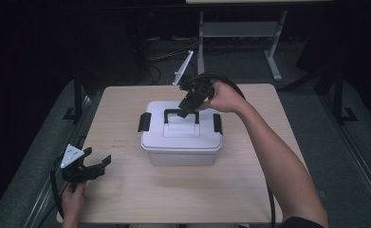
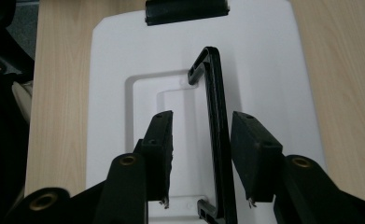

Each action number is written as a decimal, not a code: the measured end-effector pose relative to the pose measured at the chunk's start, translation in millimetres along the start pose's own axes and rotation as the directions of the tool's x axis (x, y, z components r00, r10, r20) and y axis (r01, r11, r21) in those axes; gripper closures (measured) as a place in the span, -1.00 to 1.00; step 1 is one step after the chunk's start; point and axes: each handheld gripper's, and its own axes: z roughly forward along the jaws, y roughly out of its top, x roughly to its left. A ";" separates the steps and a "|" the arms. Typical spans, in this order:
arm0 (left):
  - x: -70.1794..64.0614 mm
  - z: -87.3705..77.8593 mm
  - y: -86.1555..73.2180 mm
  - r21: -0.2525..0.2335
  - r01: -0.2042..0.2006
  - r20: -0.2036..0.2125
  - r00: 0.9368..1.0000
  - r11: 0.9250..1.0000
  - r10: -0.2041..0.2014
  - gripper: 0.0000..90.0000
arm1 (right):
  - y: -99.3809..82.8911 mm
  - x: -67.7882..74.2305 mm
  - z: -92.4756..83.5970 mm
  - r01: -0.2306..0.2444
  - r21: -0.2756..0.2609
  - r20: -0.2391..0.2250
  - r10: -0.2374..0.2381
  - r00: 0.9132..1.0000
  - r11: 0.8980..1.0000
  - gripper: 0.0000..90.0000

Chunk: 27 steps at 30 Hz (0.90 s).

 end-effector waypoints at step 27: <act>1.8 -4.1 -1.4 -0.002 0.006 -0.013 1.000 1.000 -0.006 -0.67 | -11.3 24.0 -18.7 -0.019 -0.007 0.009 0.020 1.000 1.000 0.07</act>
